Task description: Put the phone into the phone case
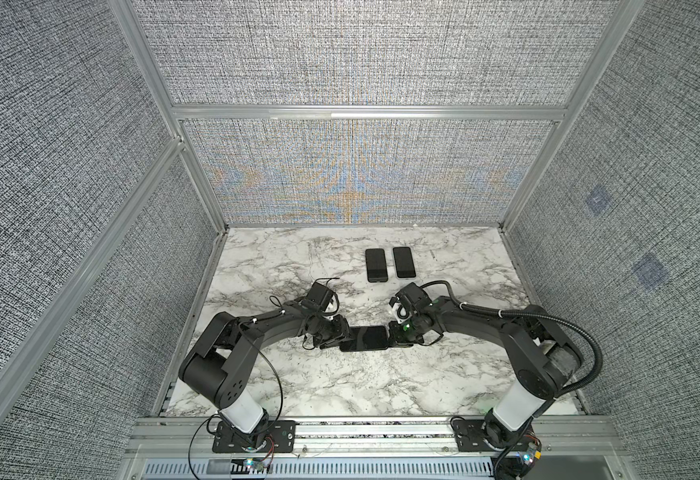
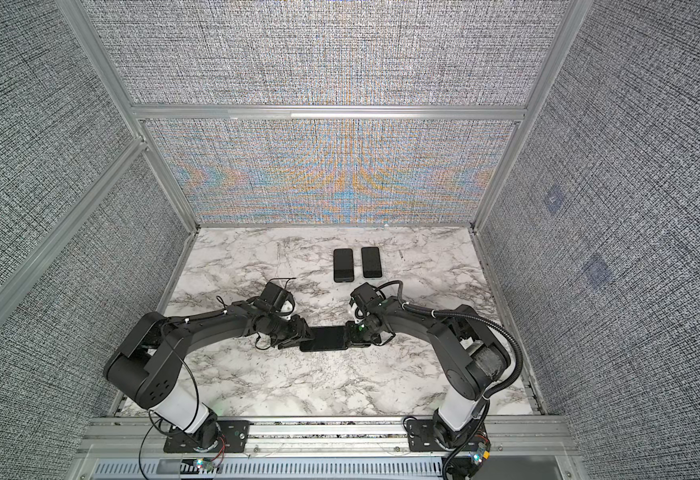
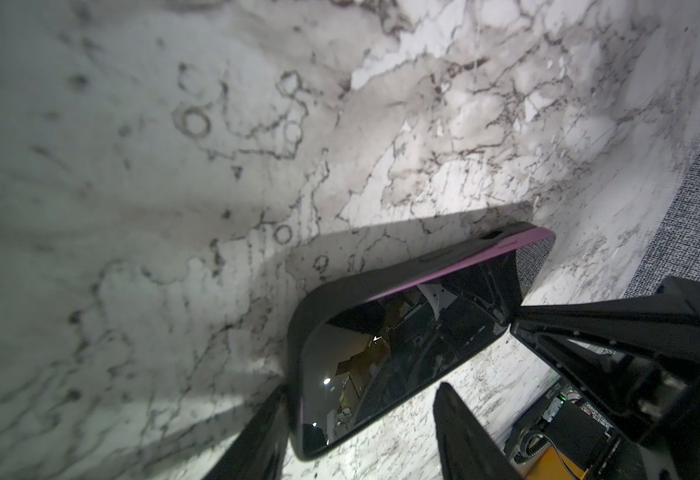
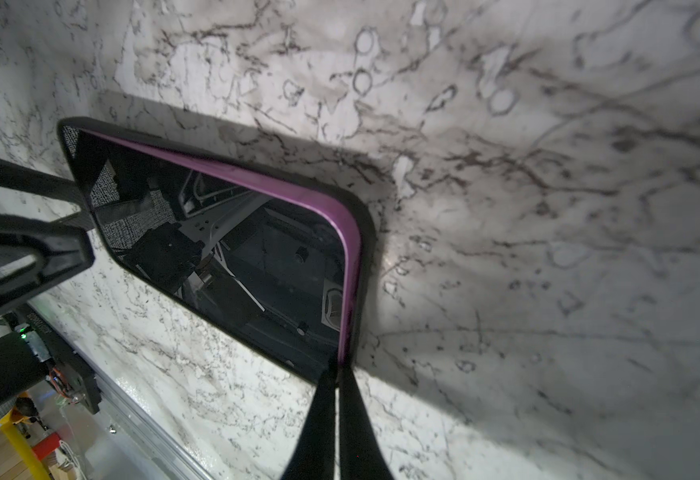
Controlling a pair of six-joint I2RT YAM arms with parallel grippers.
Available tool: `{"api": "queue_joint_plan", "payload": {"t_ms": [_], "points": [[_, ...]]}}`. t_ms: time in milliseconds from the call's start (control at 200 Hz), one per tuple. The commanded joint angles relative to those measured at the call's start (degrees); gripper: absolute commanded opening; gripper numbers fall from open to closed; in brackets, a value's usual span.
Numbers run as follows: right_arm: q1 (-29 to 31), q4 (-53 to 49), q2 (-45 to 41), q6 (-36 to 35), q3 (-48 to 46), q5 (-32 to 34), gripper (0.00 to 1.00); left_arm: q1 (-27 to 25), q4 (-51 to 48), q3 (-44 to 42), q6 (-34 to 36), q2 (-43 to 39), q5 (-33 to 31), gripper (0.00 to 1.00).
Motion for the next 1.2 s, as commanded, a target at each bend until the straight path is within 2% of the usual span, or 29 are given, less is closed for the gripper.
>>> {"api": "queue_joint_plan", "payload": {"t_ms": [0, 125, 290, 375, 455, 620, 825, 1195], "points": [[0.62, -0.01, 0.46, -0.91, -0.66, 1.05, 0.08, -0.32, 1.45, -0.10, 0.32, 0.36, 0.67, 0.57], [0.20, -3.14, -3.38, -1.69, -0.24, 2.47, 0.09, -0.31, 0.03, -0.12, 0.63, -1.20, -0.55, 0.57], [-0.72, -5.53, -7.74, -4.67, 1.46, 6.37, 0.18, -0.32, -5.22, -1.34, 0.13, -7.18, -5.82, 0.58], [-1.29, -4.79, -6.58, -6.74, 4.16, 5.85, 0.24, -0.90, -4.64, -3.25, -1.36, -10.01, -5.34, 0.61], [-1.42, -4.18, -4.12, -8.53, 8.07, 5.45, 0.30, -3.61, -4.32, -3.56, -3.01, -11.46, -5.50, 0.63], [-1.56, -2.64, 1.74, -11.48, 13.62, 2.69, 0.43, -8.56, -2.32, -3.19, -5.80, -10.31, -6.50, 0.66], [-1.74, -2.25, 7.94, -13.11, 16.24, 0.06, 0.44, -9.02, 0.53, -2.58, -6.03, -6.83, -5.56, 0.67], [-1.51, -2.06, 8.23, -13.22, 13.15, -2.75, 0.42, -9.00, 2.74, -2.09, -5.77, -2.92, -5.63, 0.66]]}}
